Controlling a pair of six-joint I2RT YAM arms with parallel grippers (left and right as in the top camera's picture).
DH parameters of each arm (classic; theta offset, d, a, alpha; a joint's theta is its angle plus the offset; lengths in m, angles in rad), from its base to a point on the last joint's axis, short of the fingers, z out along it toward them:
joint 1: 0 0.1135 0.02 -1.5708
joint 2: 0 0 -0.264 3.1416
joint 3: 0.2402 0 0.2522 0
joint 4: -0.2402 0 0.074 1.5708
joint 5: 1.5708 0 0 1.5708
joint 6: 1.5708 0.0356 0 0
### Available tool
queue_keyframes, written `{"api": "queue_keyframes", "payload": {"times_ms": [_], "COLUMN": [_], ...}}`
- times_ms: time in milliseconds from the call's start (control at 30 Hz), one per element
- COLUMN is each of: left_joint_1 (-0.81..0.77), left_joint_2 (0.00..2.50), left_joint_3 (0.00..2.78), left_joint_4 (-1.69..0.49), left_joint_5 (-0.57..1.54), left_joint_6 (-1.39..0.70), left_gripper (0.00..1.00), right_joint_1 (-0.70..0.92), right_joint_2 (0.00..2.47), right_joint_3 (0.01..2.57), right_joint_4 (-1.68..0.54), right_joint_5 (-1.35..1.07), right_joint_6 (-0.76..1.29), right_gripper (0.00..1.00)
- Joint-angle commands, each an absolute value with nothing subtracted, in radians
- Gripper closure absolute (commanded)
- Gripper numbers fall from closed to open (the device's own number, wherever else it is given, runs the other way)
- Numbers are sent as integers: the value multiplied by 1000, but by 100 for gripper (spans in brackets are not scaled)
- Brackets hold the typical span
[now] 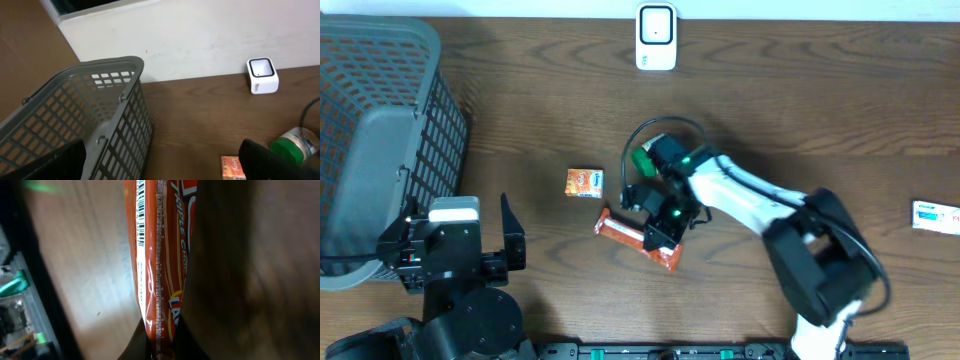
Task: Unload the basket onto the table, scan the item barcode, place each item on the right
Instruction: 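Raise the Top bar and carry it toward the white scanner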
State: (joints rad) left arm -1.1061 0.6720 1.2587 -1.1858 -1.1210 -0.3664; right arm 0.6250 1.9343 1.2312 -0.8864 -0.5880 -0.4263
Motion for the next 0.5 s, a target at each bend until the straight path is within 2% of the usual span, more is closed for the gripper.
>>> {"api": "queue_keyframes", "payload": {"times_ms": [0, 300, 467], "left_joint_1": [-1103, -1103, -1103], "left_joint_2": [670, 670, 670], "left_joint_3": [1261, 1261, 1261], "left_joint_4": [-1189, -1189, -1189], "left_joint_5": [-1126, -1126, -1126], "left_joint_6": [-372, -372, -372], "left_gripper": [2, 2, 2], "right_joint_1": [602, 596, 596], "right_joint_2": [1780, 1477, 1403], "right_joint_3": [1266, 1266, 1266], "right_joint_4": [-905, -1015, -1032], "right_joint_5": [-637, -630, -629], "right_joint_6": [-427, -416, -412], "right_gripper": [99, 99, 99]}}
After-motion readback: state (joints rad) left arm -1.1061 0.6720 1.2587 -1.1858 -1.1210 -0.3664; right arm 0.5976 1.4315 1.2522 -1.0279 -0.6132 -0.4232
